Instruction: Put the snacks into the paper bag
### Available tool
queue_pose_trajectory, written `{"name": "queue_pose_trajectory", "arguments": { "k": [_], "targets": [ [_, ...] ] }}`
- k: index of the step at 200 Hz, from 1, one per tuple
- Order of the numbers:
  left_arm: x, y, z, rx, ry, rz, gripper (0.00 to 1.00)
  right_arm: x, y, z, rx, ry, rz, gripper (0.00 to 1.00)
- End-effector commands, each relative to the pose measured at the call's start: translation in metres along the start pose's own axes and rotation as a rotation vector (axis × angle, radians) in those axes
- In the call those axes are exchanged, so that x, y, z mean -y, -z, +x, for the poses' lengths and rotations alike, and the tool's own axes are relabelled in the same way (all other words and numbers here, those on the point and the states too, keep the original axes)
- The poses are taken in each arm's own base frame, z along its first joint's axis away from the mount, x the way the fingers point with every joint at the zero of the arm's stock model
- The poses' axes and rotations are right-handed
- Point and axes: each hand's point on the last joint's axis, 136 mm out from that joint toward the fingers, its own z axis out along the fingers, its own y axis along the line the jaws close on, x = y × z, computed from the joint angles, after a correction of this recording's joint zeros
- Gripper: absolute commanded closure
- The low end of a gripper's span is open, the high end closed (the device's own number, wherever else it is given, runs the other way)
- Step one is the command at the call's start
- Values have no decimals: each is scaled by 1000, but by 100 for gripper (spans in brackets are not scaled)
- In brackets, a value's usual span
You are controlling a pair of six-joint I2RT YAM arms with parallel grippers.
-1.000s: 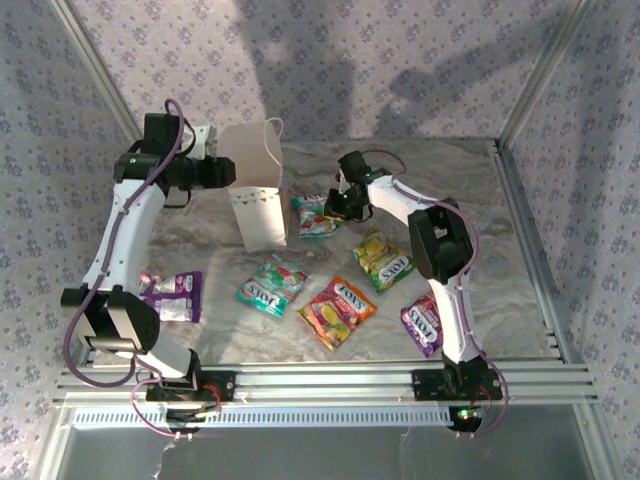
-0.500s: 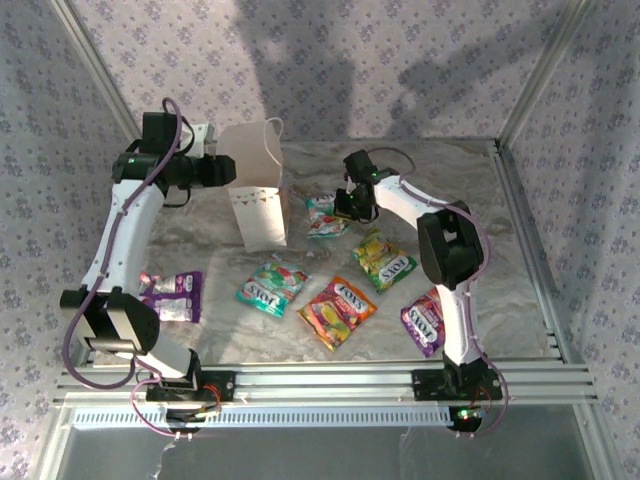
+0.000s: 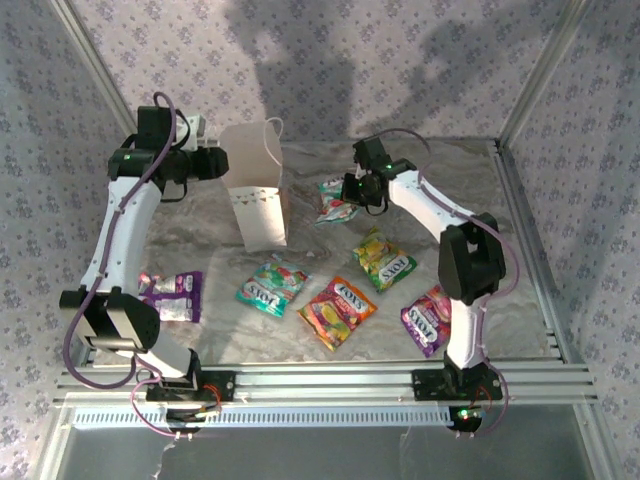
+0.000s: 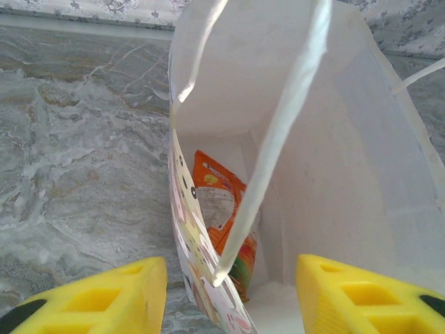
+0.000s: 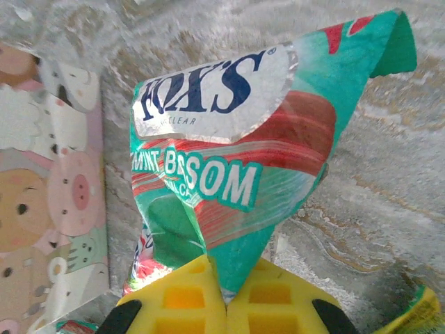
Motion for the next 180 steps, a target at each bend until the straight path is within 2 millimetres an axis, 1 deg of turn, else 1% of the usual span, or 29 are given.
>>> {"name": "queue_pose_trajectory", "arguments": {
  "k": [1, 15, 33, 60, 78, 100, 130, 152, 180],
  "targets": [
    [-1, -1, -9, 12, 19, -6, 48, -6, 41, -21, 104, 35, 12, 100],
    [-3, -7, -8, -11, 29, -11, 48, -9, 56, -26, 142, 41, 19, 100],
    [-6, -14, -8, -33, 43, -21, 53, -14, 77, -34, 200, 55, 28, 100],
    [-3, -18, -12, -31, 66, 1, 55, -21, 109, -44, 289, 96, 50, 100],
    [-7, -21, -12, -29, 81, -22, 55, -29, 131, -50, 350, 130, 61, 100],
    [-9, -25, -9, -43, 88, -23, 56, -41, 157, -55, 421, 177, 78, 100],
    [-9, -28, -8, -49, 99, -22, 59, -55, 187, -59, 508, 219, 95, 100],
    [-8, -30, -8, -50, 112, -14, 61, -68, 209, -62, 581, 241, 77, 100],
    [-8, -32, -8, -52, 127, -8, 63, -82, 231, -66, 643, 271, 60, 100]
  ]
}}
